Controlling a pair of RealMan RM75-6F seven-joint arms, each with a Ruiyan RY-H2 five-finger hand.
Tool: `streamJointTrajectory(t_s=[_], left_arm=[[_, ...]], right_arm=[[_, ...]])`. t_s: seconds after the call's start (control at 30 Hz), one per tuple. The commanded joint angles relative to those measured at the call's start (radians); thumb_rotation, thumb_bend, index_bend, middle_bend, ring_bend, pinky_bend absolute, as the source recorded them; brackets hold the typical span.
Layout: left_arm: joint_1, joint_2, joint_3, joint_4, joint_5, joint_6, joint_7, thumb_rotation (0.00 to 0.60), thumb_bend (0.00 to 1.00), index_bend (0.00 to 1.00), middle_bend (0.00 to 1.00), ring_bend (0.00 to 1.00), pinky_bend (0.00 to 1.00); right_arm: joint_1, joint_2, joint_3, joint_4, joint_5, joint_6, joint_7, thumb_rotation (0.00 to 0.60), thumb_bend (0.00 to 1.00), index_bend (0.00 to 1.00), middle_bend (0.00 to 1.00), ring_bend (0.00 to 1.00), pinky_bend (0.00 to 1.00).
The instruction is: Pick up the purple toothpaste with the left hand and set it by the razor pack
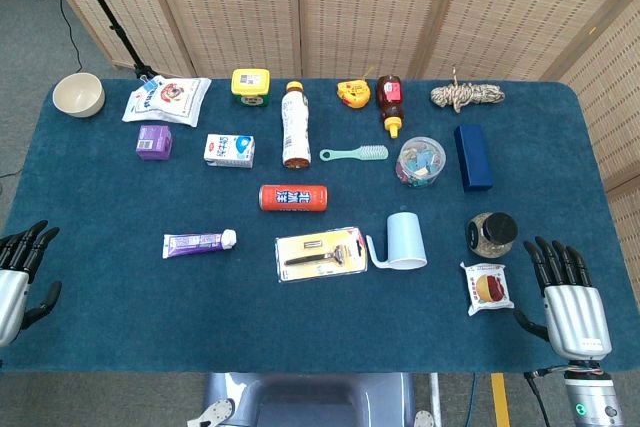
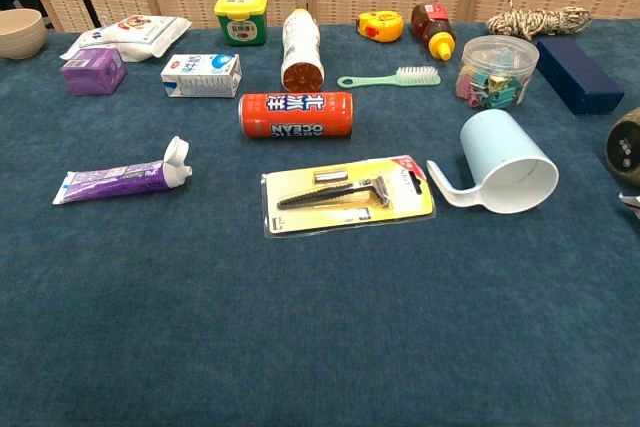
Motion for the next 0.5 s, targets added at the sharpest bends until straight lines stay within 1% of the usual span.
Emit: streamJointTrajectory(t_s=[0.03,0.5], left_arm=[[0.003,0.000,0.002,-0.001,0.001,0.002,0.000,0.600,0.39,0.12,0.09,0.12,0.14],[0.016,0.010,0.004,-0.005,-0.004,0.015,-0.009,0.600,0.39,0.12,0.09,0.13,0.14]], right_arm=[[0.001,0.001,0.000,0.001,-0.001,0.000,0.002,0.600,0.15,0.06,0.07,0.04,0.08],[-0.008,0.002,-0.005,0.007,-0.011,0.014,0.021,0.600,0.15,0.06,0.07,0.04,0.08]])
